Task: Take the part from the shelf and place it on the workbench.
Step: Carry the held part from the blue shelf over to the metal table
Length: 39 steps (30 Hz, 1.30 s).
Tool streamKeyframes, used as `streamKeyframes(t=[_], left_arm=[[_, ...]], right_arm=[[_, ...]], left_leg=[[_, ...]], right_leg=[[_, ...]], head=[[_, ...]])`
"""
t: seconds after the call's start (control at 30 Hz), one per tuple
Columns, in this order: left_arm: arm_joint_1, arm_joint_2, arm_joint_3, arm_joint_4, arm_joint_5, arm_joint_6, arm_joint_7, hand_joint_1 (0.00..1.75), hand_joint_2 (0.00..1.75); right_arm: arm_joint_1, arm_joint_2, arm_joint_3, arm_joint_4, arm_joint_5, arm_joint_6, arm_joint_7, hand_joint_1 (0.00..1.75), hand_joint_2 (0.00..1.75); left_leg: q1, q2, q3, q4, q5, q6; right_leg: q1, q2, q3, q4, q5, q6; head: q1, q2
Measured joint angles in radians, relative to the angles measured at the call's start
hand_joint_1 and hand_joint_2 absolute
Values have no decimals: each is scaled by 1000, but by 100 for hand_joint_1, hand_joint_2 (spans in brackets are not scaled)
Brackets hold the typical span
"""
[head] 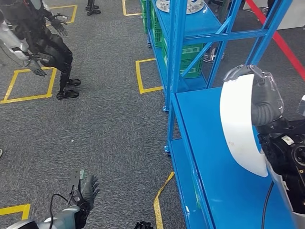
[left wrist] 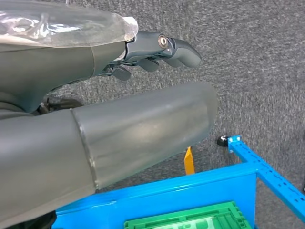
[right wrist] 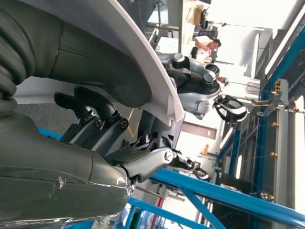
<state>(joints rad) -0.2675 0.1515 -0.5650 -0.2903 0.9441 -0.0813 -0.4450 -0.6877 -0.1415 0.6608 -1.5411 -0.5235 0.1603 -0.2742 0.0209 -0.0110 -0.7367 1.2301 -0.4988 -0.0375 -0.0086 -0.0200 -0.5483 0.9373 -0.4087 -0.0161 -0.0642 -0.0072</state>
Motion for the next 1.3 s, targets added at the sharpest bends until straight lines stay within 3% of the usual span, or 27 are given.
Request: streamKeyframes(t=[0.1, 0.17, 0.3, 0.37, 0.43, 0.47, 0.5, 0.53, 0.6, 0.63, 0.7, 0.8, 0.87, 0.93, 0.97, 1.0, 1.03, 1.1, 1.17, 1.3], left_arm=[[-2, 1, 0, 0, -2, 0, 1, 0, 0], [-4, 0, 0, 0, -4, 0, 1, 0, 0], [-6, 0, 0, 0, -5, 0, 1, 0, 0], [-9, 1, 0, 0, -5, 0, 1, 0, 0], [-10, 1, 0, 0, -5, 0, 1, 0, 0], [-9, 1, 0, 0, -6, 0, 1, 0, 0], [-9, 0, 0, 0, -6, 1, 1, 0, 0], [-9, 0, 0, 0, -7, 1, 1, 0, 0], [-9, -3, 0, 0, -8, 1, 1, 0, 0], [-9, -5, 0, 0, -8, 1, 1, 0, 0], [-8, -8, 0, 0, -8, 1, 1, 0, 0], [-6, -8, 0, 0, -10, 2, 1, 0, 0], [-8, -6, 0, 0, -12, 2, 1, 0, 0], [-8, -6, 0, 0, -13, 5, 2, 0, 0], [-8, -6, 0, 0, -15, 8, 2, 0, 0], [-7, -6, 0, 0, -19, 12, 2, 0, 0], [-7, -6, 0, 0, -22, 17, 1, 0, 0], [-8, -4, 0, 0, -28, 27, 0, 0, 0], [-9, -4, 0, 0, -33, 41, -6, 0, 0], [-10, -6, -2, 0, -59, 74, -40, 0, 0]], right_arm=[[-1, 0, 1, 2, 0, 0, -1, 175, 175], [-4, 0, 1, 2, 0, 0, -1, 175, 175], [-7, 0, 2, 3, 0, 0, -1, 175, 175], [-9, 0, 2, 3, 0, 0, -2, 175, 175], [-8, 0, 2, 5, 0, 0, -2, 175, 175], [-6, 0, 3, 5, 0, 0, -1, 175, 175], [-5, 0, 4, 6, 1, 0, -1, 175, 175], [-4, 0, 5, 6, 1, 0, 0, 175, 175], [-5, 0, 6, 6, 4, 0, 1, 175, 175], [-6, 0, 6, 6, 5, -1, 2, 175, 175], [-6, 0, 8, 6, 7, -2, 4, 175, 175], [-7, 0, 10, 5, 11, -5, 6, 175, 175], [-8, 0, 11, 5, 12, -10, 8, 175, 175], [-6, 0, 12, 4, 14, -13, 12, 175, 175], [-4, 0, 13, 4, 14, -14, 14, 175, 175], [-1, 0, 14, 4, 14, -17, 17, 175, 175], [0, 0, 14, 3, 15, -19, 20, 175, 175], [2, 0, 15, -1, 15, -22, 23, 175, 175], [2, 0, 15, -8, 16, -26, 27, 175, 175], [6, -1, 15, -22, 19, -40, 35, 175, 175]], left_leg=[[9, 24, 93, -193, 93, -14], [6, 29, 132, -269, 113, -6], [0, 12, 138, -274, 108, 29], [0, 5, 142, -277, 107, 41], [-5, -4, 143, -276, 106, 47], [-8, -10, 144, -276, 105, 49], [-11, -17, 145, -276, 104, 50], [-13, -24, 148, -276, 103, 50], [-16, -37, 154, -275, 99, 49], [-16, -43, 155, -275, 98, 47], [-15, -52, 150, -275, 99, 40], [-14, -50, 142, -266, 92, 26], [-15, -23, 105, -187, 47, 18], [-12, -6, 33, -47, -13, 10], [-10, -4, 5, 4, -25, 6], [-8, -1, -6, 19, -20, 3], [-5, 2, 4, -8, 4, 1], [-1, 21, 72, -150, 71, -3], [-4, 35, 126, -257, 106, 4], [-8, 20, 135, -272, 107, 32]], right_leg=[[-7, -12, 0, 10, -10, 16], [-5, -17, -1, 17, -18, 31], [-12, -18, -3, 36, -39, 54], [-13, -1, -51, 141, -97, 58], [-11, 11, -125, 295, -158, 56], [-10, 14, -150, 340, -167, 53], [-8, 16, -157, 344, -154, 49], [-5, 18, -143, 302, -121, 42], [2, 36, -79, 155, -40, 26], [5, 46, -48, 90, -16, 20], [10, 57, -20, 36, -9, 15], [5, 41, -9, 16, -6, 9], [0, 29, -1, 4, -1, 3], [1, 18, -1, 2, -1, 1], [1, 12, -1, 2, -1, 1], [0, 6, -1, 3, -2, 2], [0, 2, -1, 3, -3, 3], [-1, -7, 0, 8, -8, 11], [2, -13, -1, 15, -15, 22], [2, -16, -3, 27, -31, 42]], head=[[-3, 0], [-3, 0], [5, 0], [10, 0], [14, 0], [15, 0], [15, 0], [15, 0], [15, 0], [15, 0], [16, 0], [14, 0], [10, 0], [6, 0], [4, 0], [3, 0], [2, 0], [0, 0], [-3, 0], [4, 0]])
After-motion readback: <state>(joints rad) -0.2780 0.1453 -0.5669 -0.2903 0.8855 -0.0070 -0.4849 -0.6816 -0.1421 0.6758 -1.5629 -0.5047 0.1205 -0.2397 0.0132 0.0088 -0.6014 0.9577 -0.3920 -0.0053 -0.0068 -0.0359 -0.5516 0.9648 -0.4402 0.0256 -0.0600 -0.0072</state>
